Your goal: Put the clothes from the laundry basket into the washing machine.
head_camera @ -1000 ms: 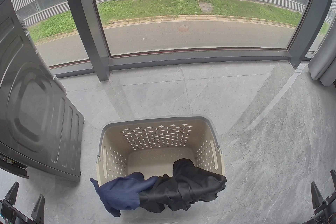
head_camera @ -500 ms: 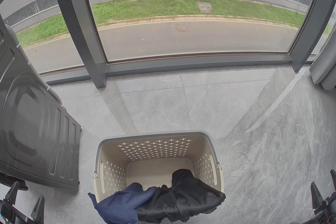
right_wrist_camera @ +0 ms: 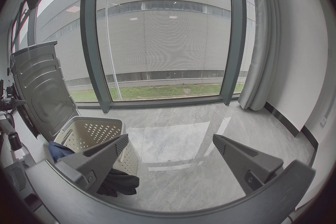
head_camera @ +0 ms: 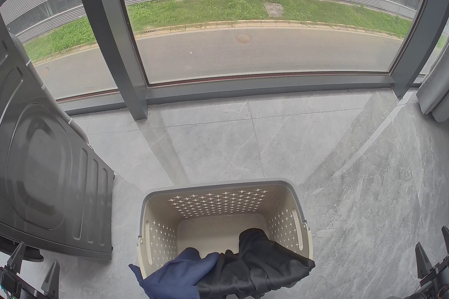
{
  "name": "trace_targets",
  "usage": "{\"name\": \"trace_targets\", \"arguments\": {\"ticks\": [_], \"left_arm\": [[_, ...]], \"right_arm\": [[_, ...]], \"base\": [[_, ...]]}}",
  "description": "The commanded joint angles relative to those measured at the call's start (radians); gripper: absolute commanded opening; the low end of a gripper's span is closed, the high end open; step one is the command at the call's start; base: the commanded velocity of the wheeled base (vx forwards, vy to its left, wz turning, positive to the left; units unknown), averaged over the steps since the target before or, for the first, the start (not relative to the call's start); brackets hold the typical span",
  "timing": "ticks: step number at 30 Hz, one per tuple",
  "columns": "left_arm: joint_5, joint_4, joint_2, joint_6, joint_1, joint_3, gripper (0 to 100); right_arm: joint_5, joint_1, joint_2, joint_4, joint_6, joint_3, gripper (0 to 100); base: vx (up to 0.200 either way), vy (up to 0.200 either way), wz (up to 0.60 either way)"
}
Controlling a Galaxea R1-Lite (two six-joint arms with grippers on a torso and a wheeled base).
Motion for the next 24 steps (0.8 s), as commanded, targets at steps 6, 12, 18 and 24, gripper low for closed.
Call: {"name": "trace_targets", "arguments": {"ticks": [6, 12, 18, 24], "left_arm": [[0.000, 0.000, -0.013, 0.000, 0.001, 0.018, 100], [0.000, 0.000, -0.013, 0.000, 0.000, 0.016, 100], [0.000, 0.000, -0.013, 0.000, 0.000, 0.016, 100], [0.000, 0.000, -0.013, 0.000, 0.000, 0.018, 100]], "right_arm": [[0.000, 0.000, -0.016, 0.000, 0.000, 0.018, 100], [0.000, 0.000, -0.016, 0.000, 0.000, 0.018, 100], [0.000, 0.000, -0.016, 0.000, 0.000, 0.018, 100], [0.000, 0.000, -0.016, 0.000, 0.000, 0.018, 100]], "base": [[0.100, 0.000, 0.00], [0.200, 0.000, 0.00], [0.000, -0.033, 0.00], [0.000, -0.100, 0.00]]}}
